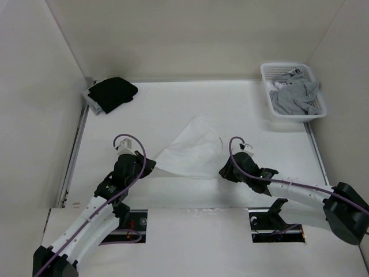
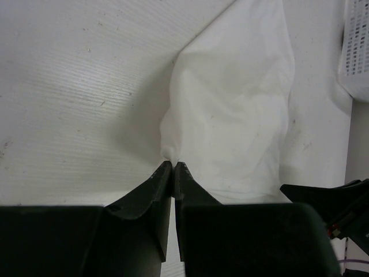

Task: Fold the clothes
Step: Flatten the tank top out

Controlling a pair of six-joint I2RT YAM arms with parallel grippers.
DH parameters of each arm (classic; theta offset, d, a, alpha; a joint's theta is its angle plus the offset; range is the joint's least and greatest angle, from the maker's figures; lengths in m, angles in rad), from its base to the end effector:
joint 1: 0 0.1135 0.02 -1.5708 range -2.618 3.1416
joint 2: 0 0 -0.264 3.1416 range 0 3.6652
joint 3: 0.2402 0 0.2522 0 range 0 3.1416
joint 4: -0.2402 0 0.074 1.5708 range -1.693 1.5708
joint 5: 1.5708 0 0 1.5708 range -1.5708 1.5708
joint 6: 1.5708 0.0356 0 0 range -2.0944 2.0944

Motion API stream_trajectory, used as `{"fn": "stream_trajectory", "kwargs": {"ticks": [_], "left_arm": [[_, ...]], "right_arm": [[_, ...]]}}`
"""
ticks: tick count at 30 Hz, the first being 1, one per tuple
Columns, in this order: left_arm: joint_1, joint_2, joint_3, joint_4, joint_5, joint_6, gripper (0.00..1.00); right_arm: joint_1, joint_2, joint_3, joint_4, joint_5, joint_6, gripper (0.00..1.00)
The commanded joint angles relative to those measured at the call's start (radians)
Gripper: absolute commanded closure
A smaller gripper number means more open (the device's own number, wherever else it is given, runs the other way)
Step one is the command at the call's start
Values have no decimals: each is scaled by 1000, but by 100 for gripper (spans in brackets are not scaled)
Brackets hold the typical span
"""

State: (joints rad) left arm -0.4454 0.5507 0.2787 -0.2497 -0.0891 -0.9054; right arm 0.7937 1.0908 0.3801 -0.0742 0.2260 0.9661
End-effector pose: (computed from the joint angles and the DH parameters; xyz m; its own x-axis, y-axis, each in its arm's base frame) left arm 0.1295 -0.0583 0.1891 -0.5605 -0.6007 -0.5701 -0.1318 0.7444 -0.6546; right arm 0.1458 0.1368 0.1565 -0.7619 0.3687 -0.5325 0.0759 0.8673 0.4920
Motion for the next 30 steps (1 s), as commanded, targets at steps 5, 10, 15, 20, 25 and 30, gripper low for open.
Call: {"fn": "stream_trajectory", "kwargs": {"ticks": [5, 10, 15, 20, 25, 30], "left_arm": [[4, -9, -1, 50, 14, 0, 96], [6, -9, -1, 50, 12, 0, 96], [12, -3, 60, 61, 11, 17, 96], [9, -1, 333, 58, -35, 75, 97], [1, -8, 603, 32, -78, 108, 97], [-9, -9, 769, 30, -95, 100, 97]], "right_arm": [[5, 46, -4, 19, -8, 26, 69], [2, 67, -7, 42, -13, 33, 88], [43, -111, 64, -36, 85, -4, 100], [107, -363, 368, -344, 268, -144, 100], [209, -420, 693, -476, 441, -317, 100], [348, -390, 953, -506, 568, -458, 100]]}}
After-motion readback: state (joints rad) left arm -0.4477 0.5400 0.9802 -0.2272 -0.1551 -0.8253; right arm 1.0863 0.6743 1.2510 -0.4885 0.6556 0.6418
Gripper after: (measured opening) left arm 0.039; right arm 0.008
